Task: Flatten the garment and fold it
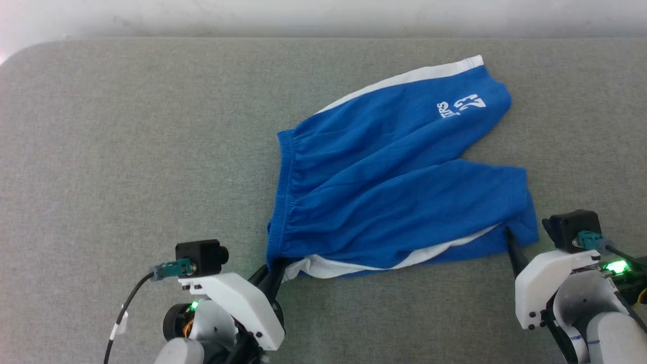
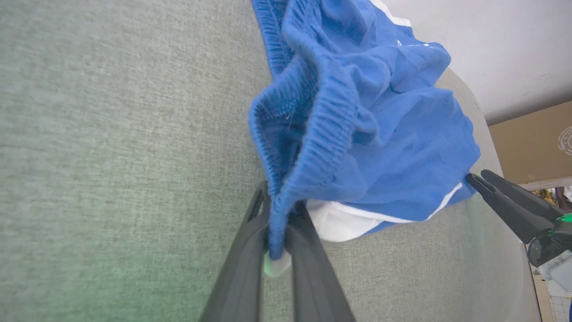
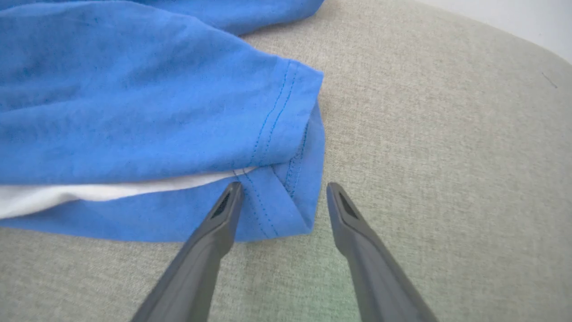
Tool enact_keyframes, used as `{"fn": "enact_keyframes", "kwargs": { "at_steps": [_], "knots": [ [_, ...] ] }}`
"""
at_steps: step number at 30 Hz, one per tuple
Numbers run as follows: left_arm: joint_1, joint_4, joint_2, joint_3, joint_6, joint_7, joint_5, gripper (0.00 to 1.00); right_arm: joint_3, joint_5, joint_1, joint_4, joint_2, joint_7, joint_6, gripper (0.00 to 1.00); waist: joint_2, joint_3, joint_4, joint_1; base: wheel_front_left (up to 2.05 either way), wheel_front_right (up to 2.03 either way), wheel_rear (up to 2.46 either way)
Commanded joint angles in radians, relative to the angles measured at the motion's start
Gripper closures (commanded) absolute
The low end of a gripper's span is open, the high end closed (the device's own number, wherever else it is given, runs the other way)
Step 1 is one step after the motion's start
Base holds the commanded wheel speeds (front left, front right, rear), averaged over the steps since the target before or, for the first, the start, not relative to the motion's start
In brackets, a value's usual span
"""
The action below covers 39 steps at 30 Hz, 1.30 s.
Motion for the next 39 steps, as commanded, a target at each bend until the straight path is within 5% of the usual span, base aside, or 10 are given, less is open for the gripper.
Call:
{"fn": "enact_keyframes", "kwargs": {
  "at_steps": [1,7,9,10,11,12,24,39],
  "knots": [
    [-0.024,0.006,-0.002,-0.001,-0.012,-0.009,-0.001,1.00,0.005,0.009,-0.020,0.012,-0.006,0.014,-0.001,0.00,0.0000,0.008,0.006,-0.0001,0.00,0.00,0.00],
    [-0.034,0.014,-0.001,-0.002,-0.013,-0.013,-0.003,1.00,0.028,0.042,-0.026,0.054,-0.015,0.109,-0.001,0.00,0.0000,0.018,0.014,-0.0001,0.00,0.00,0.00],
    [-0.036,0.015,-0.001,-0.001,-0.013,-0.014,-0.004,1.00,0.028,0.049,-0.026,0.057,-0.014,0.139,-0.001,0.60,0.0000,0.020,0.015,-0.0001,0.00,0.00,0.00],
    [-0.036,0.015,-0.001,-0.001,-0.013,-0.014,-0.004,1.00,0.028,0.049,-0.026,0.057,-0.014,0.139,-0.001,0.60,0.0000,0.020,0.015,-0.0001,0.00,0.00,0.00],
    [-0.037,0.016,-0.001,-0.001,-0.012,-0.015,-0.005,1.00,0.027,0.054,-0.026,0.053,-0.014,0.143,-0.001,0.92,0.0000,0.020,0.015,-0.0001,0.00,0.00,0.00],
    [-0.038,0.016,-0.001,-0.001,-0.012,-0.016,-0.005,1.00,0.026,0.057,-0.027,0.050,-0.013,0.145,-0.001,1.00,0.0000,0.021,0.015,-0.0001,0.00,0.00,0.00],
    [-0.016,-0.014,-0.006,0.060,0.005,-0.058,-0.053,1.00,-0.034,0.085,-0.032,-0.057,0.015,0.056,-0.001,1.00,0.0000,0.001,0.000,-0.0001,0.00,0.00,0.00],
    [-0.059,-0.277,0.015,0.172,0.029,-0.033,-0.164,1.00,-0.066,0.165,-0.116,-0.381,0.051,0.043,-0.001,1.00,0.0000,-0.090,-0.035,-0.0001,0.00,0.00,0.00]
  ]
}}
